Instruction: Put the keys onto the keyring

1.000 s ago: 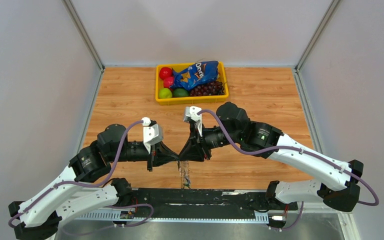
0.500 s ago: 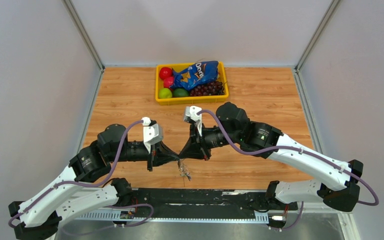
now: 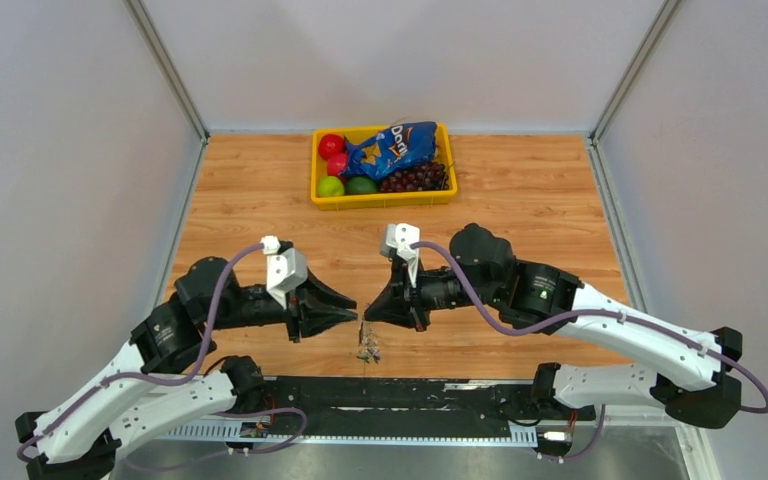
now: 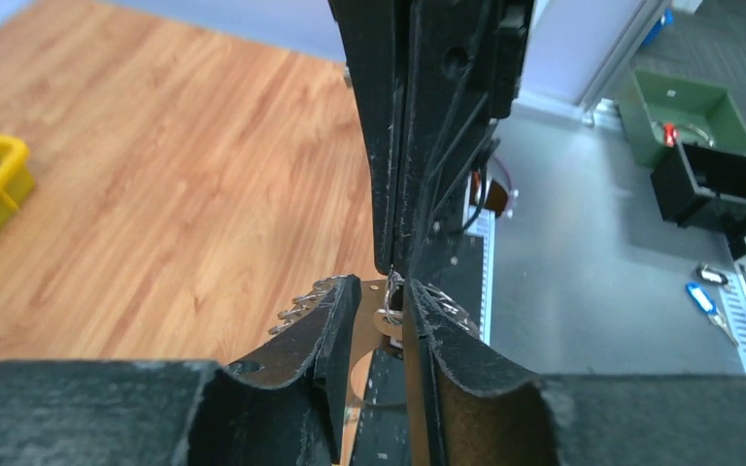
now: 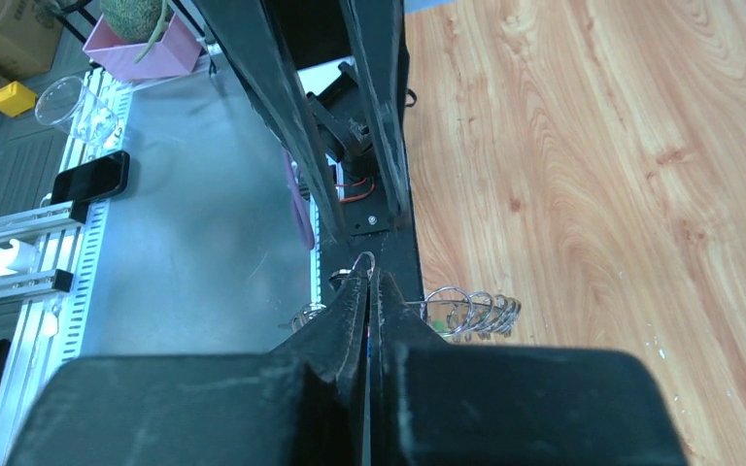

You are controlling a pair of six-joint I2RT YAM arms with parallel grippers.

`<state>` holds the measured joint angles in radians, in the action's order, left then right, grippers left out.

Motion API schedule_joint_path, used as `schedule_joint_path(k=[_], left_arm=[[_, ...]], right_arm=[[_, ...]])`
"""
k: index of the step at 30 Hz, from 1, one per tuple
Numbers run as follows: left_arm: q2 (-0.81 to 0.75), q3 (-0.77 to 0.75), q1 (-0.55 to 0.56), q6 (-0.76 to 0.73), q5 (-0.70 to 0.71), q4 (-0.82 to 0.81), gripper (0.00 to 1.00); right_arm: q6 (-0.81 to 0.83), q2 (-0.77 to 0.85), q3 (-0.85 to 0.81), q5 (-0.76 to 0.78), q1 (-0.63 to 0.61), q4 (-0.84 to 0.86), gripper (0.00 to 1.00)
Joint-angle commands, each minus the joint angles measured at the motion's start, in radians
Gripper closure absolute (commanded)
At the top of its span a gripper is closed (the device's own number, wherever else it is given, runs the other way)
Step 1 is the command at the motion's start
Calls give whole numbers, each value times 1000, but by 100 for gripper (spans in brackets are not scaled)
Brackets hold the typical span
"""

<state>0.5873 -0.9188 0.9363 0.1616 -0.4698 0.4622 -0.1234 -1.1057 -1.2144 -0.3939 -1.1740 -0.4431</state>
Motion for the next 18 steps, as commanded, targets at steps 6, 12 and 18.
schedule_joint_path(k=[6,12,18], left_arm=[[-69,27,0,48,-2,-212,62],[-40,38,1,76,-42,-267,60],[-7,40,1,84,-50,-285,60]], right_arm=[[7,119,34,61,-13,167,100],[23,146,39,70,-14,180,100],[37,161,43,55,-13,190,100]])
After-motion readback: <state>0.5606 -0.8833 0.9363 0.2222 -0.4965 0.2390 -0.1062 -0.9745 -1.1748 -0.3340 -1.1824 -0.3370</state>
